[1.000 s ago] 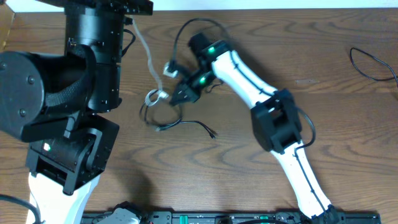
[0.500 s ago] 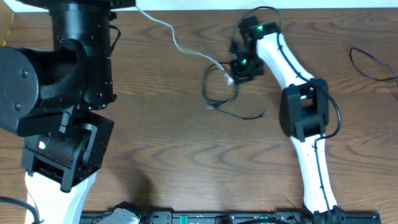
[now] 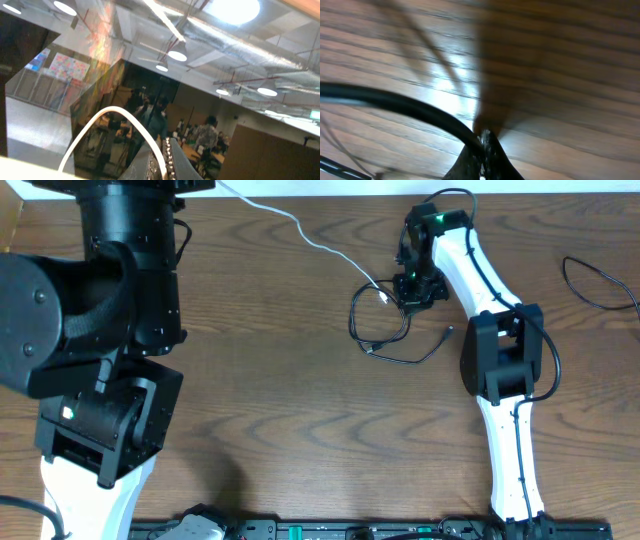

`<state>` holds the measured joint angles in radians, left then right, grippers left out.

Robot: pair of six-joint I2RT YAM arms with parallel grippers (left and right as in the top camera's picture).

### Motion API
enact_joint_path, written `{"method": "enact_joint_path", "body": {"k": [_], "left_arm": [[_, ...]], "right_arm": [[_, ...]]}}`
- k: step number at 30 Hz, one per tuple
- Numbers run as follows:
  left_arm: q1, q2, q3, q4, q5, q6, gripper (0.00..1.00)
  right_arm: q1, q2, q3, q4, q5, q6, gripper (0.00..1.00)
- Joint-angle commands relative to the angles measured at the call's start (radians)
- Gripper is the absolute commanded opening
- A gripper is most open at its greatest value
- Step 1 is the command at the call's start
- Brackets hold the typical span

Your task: Untangle cables

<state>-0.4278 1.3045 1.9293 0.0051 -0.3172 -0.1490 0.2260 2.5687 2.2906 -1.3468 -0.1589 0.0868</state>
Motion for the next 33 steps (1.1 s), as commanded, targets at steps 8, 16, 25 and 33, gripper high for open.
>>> {"method": "enact_joint_path", "body": {"k": [8, 16, 25, 33], "left_arm": [[0.004, -0.014, 0.005, 0.082, -0.006, 0.007, 0.07], [0.031, -0.007, 0.005, 0.119, -0.189, 0.067, 0.08], [0.031, 0.027, 0.005, -0.117, -0.026, 0.026, 0.07], [0.032, 0.06, 0.005, -0.41, 0.232, -0.125, 0.07]], "right_arm": [[-0.111, -0.064, 0.018, 0.0, 0.037, 0.085, 0.01], [-0.136, -0.064, 0.018, 0.002, 0.052, 0.107, 0.05], [-0.078, -0.093, 0.019, -0.003, -0.39, -0.322, 0.25], [-0.039, -0.328, 0.019, 0.065, -0.581, -0.499, 0.84]]}}
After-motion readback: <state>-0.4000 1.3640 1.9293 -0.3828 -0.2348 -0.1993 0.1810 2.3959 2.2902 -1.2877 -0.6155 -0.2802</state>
